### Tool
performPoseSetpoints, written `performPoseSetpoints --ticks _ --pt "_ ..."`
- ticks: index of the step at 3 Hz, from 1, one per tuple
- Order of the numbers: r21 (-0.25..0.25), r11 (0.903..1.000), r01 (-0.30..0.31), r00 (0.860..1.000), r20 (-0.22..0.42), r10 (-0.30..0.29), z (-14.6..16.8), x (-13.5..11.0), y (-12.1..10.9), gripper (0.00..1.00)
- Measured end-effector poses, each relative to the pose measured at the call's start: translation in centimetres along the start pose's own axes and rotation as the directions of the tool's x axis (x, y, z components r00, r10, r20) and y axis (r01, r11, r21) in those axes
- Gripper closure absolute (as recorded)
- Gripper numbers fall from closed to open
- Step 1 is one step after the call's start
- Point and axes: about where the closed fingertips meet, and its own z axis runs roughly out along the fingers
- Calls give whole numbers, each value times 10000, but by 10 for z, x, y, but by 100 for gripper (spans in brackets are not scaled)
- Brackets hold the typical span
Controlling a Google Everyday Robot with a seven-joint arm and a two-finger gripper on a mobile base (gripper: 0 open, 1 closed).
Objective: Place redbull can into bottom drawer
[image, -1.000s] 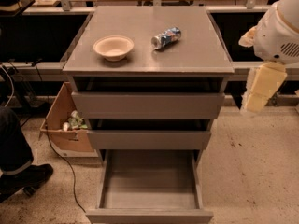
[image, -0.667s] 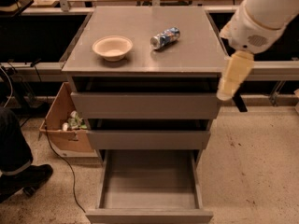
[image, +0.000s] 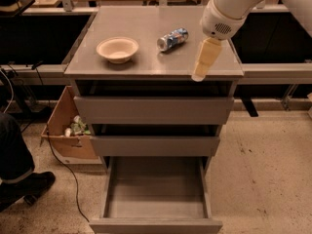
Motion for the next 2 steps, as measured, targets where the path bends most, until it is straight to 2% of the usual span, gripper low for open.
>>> performPoseSetpoints --ticks 1,2 --pt "0 10000 -1 10000 1 1 0 0 0 0" --pt "409 9940 -1016 9899 1037 969 13 -2 -22 0"
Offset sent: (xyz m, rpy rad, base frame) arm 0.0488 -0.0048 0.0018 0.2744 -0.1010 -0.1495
